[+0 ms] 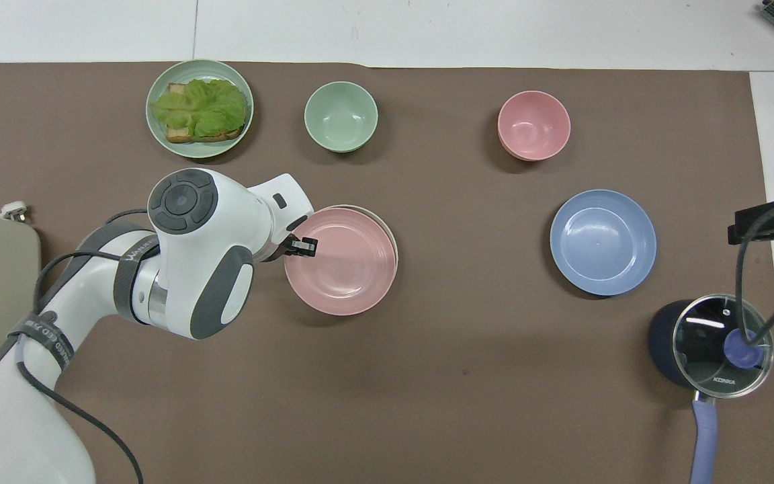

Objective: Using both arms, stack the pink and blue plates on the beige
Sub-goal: 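Open the left gripper and draw it back to rest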

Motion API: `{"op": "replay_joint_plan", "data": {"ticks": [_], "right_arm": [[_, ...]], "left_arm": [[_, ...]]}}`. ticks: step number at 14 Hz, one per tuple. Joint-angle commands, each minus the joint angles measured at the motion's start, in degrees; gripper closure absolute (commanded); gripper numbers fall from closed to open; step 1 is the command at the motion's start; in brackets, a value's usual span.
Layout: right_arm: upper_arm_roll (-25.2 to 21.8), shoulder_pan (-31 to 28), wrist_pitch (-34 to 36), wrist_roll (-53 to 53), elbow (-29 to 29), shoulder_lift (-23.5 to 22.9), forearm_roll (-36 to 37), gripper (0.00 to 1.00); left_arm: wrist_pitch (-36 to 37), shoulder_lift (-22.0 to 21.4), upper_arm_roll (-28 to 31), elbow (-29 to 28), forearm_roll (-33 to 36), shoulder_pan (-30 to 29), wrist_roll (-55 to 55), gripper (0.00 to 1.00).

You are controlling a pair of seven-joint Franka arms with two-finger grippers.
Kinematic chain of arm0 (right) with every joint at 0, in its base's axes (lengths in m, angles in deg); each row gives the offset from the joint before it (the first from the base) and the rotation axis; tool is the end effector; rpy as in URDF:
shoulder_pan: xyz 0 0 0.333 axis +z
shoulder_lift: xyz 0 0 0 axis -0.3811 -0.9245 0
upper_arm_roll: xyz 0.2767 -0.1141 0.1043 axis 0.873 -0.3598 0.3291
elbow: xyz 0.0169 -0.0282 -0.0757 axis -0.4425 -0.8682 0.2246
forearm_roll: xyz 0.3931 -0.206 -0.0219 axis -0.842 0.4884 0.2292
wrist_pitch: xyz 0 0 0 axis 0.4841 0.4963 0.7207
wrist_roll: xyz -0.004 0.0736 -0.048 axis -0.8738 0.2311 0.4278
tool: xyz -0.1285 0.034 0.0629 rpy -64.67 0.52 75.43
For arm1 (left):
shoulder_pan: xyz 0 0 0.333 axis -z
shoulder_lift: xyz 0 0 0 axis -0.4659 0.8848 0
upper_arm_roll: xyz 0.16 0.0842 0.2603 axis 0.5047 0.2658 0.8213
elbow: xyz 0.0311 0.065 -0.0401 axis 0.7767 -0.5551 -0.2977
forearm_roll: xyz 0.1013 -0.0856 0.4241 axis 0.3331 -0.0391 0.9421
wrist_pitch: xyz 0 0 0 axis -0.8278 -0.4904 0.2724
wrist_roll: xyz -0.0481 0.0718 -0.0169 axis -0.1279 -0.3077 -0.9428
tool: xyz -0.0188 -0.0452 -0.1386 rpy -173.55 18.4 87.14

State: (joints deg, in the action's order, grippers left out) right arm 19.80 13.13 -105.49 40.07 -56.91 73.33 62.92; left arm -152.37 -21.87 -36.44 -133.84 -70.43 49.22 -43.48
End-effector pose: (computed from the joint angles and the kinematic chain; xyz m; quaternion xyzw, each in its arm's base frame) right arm 0.5856 -0.0367 0.6046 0.9980 -0.0597 -0.0089 0.0182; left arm 0.5814 -0.2965 0.2978 0.9897 -0.1261 0.0135 0.0671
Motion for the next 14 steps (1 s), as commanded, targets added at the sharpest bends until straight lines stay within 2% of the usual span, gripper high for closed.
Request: {"op": "replay_joint_plan", "data": {"ticks": [1,2,6,9,12,14], "right_arm": [[0.12,-0.48,-0.93,0.70,-1.59,1.41,-0.41,0.00],[0.12,-0.48,-0.94,0.61,-1.50,1.41,-0.41,0.00],[0.03,-0.74,-0.58,0.44,-1.33,1.32,-0.41,0.00],[-0.06,-0.83,-0.50,0.35,-1.41,1.40,-0.41,0.00],[-0.06,-0.75,-0.58,0.44,-1.50,1.41,-0.41,0.00],[-0.06,-0.75,-0.58,0.52,-1.50,1.41,-0.41,0.00]], "left_arm": [[-1.05,-0.96,0.67,-0.70,-1.32,0.35,-1.11,0.14],[-0.52,-0.79,0.76,-0.17,-1.24,0.26,-0.59,0.00],[2.72,-1.31,1.38,2.20,-0.62,-0.79,-0.23,0.00],[7.55,-2.62,1.55,6.07,-0.53,-5.79,-0.41,0.00],[9.76,-6.31,1.55,5.90,-0.53,-11.33,0.21,0.00],[10.73,-7.63,2.08,5.99,0.08,-12.75,0.21,0.00]]}}
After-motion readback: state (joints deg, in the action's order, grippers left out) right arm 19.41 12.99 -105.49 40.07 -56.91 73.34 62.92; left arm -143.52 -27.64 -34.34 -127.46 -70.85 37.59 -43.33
